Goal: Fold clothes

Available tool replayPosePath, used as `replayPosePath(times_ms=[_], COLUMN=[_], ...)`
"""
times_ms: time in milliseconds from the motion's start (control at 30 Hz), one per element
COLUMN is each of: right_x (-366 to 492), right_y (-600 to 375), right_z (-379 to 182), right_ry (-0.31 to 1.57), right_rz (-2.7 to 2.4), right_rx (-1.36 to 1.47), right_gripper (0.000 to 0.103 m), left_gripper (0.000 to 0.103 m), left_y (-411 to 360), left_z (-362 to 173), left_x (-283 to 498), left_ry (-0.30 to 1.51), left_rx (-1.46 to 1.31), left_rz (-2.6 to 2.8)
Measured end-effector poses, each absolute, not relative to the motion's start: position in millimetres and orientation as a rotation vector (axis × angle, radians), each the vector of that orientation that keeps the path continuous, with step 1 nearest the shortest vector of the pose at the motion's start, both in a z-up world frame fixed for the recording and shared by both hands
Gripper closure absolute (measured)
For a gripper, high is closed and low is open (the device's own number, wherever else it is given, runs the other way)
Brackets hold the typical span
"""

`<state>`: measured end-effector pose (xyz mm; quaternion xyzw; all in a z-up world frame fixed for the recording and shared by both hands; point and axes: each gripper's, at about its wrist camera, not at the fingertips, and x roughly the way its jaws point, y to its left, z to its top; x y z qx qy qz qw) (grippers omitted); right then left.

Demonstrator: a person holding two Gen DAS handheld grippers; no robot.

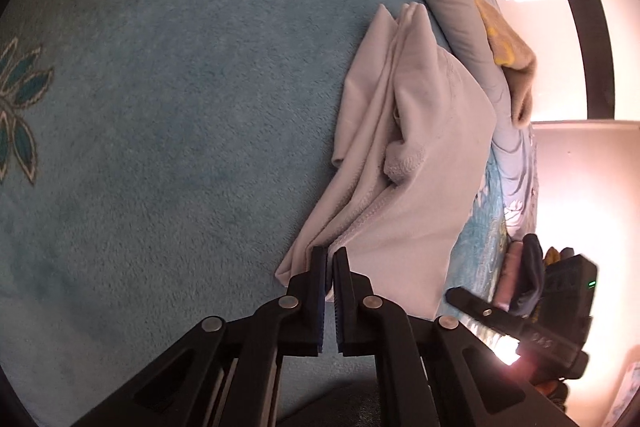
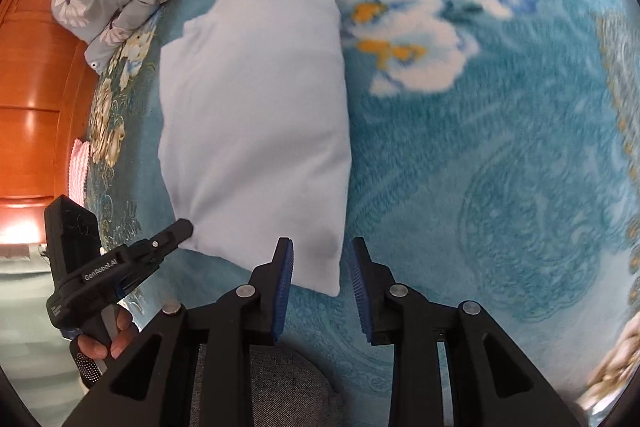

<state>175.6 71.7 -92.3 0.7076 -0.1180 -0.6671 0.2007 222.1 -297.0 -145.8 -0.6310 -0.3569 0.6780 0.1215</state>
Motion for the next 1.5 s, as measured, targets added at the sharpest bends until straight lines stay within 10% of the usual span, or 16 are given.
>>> replayPosePath(times_ms=[533,1133,1500], right_x=[171.6,3.6,60.4], right_y=[106.5,223.6,280.0], right_z=[-105.9,-50.2,-43.0], right_ry=[-0.631,0.000,-0.433], right_rz=[-1.750,-2.038,-2.159], right_rx=[1.970,1.915,1.844], right_gripper=[0.097,0.097,0.085], left_gripper=[0.085,0.066,0.063], left_y=[-371.4,-241.5,-191.9], left_z=[-114.4,-115.1,-125.9], left_x=[222.4,127.6,118.3], left_ry=[-1.343,-1.051,-0.934], left_rx=[-1.633,-1.698,-1.767], left_rz=[2.061,1.944,1.852])
